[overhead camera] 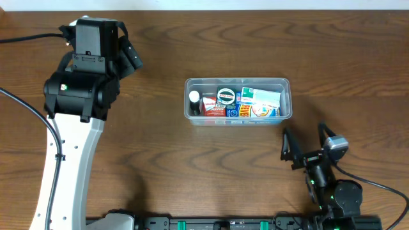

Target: Pack container

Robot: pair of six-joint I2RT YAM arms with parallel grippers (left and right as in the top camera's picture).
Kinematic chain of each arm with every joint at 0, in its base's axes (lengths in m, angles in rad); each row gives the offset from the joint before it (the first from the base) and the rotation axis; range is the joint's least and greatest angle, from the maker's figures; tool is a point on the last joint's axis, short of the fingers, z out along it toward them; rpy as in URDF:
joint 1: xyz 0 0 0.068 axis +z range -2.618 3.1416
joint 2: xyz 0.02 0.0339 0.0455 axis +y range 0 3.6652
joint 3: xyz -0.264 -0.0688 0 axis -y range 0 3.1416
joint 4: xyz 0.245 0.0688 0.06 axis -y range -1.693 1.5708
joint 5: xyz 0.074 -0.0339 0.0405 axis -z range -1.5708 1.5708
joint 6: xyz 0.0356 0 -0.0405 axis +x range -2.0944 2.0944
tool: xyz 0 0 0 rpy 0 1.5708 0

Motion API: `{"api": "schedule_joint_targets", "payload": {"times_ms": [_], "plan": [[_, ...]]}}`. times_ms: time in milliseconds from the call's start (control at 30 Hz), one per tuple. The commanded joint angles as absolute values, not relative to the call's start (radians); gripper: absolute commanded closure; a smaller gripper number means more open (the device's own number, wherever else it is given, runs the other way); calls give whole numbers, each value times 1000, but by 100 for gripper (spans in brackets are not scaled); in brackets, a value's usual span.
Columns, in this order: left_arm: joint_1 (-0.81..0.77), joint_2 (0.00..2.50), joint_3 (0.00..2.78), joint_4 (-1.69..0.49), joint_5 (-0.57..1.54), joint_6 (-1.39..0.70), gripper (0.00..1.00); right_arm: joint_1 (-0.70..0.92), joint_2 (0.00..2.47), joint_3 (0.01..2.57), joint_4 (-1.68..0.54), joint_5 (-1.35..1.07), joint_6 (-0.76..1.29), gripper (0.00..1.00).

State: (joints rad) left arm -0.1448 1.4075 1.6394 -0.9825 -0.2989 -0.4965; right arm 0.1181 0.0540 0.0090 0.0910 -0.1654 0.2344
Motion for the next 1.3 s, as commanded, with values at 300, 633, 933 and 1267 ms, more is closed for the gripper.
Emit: {"api": "schedule_joint_targets", "payload": {"times_ms": [300, 633, 933, 1267], "plan": [[-141, 1420, 1639, -982, -316, -490, 2, 118, 49, 6, -61, 92, 209, 1], [-141, 1420, 1639, -982, -316, -490, 2, 118, 54, 6, -70, 60, 200, 1], [-141, 1420, 1639, -965, -315, -491, 2, 118, 67, 6, -68, 63, 201, 1], [-141, 1410, 1639, -904, -303, -490, 2, 118, 67, 6, -56, 106, 201, 1]]}}
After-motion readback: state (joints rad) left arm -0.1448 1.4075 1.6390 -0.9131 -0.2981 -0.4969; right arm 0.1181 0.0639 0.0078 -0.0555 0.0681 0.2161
